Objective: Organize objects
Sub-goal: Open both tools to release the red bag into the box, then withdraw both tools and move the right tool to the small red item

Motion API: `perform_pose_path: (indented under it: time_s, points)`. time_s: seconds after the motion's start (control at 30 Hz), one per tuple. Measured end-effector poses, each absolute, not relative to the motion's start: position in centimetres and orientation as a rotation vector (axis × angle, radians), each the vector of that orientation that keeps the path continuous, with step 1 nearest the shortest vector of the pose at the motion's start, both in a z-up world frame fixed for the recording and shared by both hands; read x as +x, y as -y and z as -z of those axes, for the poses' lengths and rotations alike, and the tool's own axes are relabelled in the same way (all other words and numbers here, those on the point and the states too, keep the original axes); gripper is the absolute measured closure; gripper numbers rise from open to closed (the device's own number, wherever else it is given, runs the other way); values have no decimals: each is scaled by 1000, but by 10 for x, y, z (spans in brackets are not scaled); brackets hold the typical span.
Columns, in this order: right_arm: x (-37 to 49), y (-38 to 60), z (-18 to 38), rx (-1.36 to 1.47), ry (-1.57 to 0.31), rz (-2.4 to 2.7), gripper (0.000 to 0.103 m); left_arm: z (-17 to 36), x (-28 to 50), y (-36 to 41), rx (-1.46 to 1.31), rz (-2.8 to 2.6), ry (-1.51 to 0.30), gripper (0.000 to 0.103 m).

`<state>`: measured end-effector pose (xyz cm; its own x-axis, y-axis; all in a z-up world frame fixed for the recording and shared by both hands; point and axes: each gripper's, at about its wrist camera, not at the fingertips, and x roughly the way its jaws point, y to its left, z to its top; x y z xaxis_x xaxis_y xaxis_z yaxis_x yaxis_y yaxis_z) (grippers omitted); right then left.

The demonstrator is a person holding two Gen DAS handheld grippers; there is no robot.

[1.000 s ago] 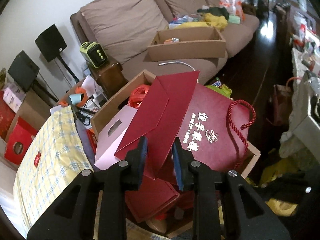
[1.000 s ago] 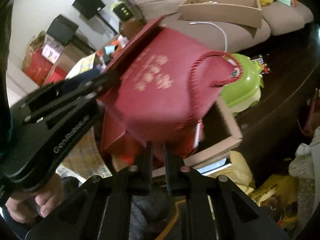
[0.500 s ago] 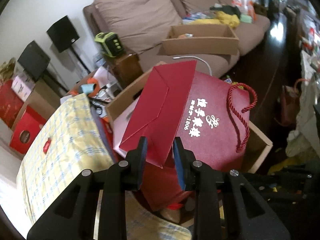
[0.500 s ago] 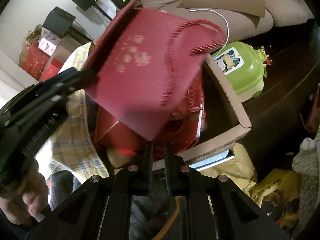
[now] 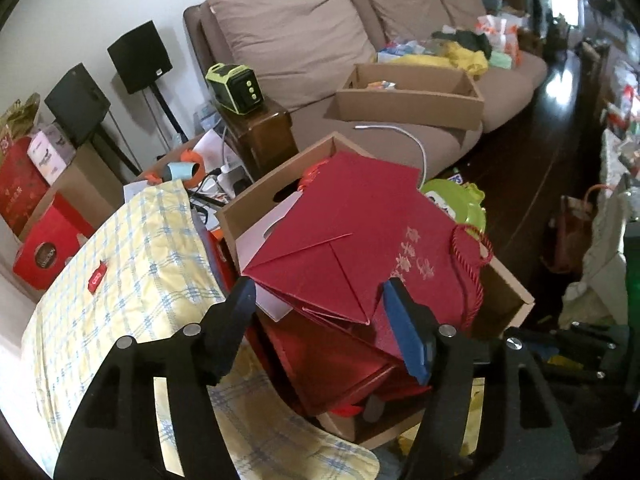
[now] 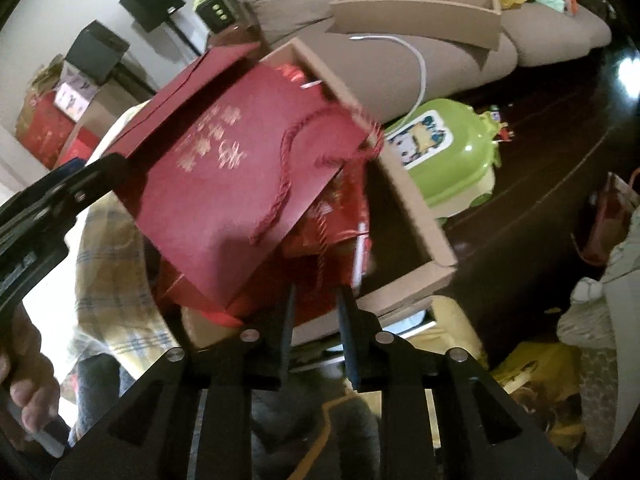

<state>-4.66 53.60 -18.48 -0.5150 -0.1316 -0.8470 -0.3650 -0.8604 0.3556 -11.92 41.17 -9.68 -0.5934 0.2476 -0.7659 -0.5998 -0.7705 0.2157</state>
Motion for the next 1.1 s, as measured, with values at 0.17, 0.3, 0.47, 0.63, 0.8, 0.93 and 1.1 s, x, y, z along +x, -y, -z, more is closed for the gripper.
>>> perform_pose_path:
  time_s: [0.17,0.3,0.47,0.63,0.8,0.93,1.1]
  points:
    - [-43,-542,185,-1425,-773,-2498,79,93,-114,-412,-1003,-2400,-630,36]
    - [-43,-542,186,-1418,-779,-2496,78,76,-104,-402,-919,-2440,-562,29]
    - [-44,-541,188,-1422,-776,-2491,77,63,-109,-393,-923,-2456,-505,29]
    - [-43,-541,184,-1423,-763,-2495,77,54,-105,-378,-950,-2487,-470,29]
    - [-35,-540,146,-1371,-650,-2528,77,28,-93,-359,-930,-2498,-402,29]
    - [-24,-534,100,-1274,-531,-2583,73,-2,-79,-346,-889,-2517,-348,22]
    - [-13,-516,59,-1225,-414,-2628,61,-30,-57,-335,-860,-2512,-302,16]
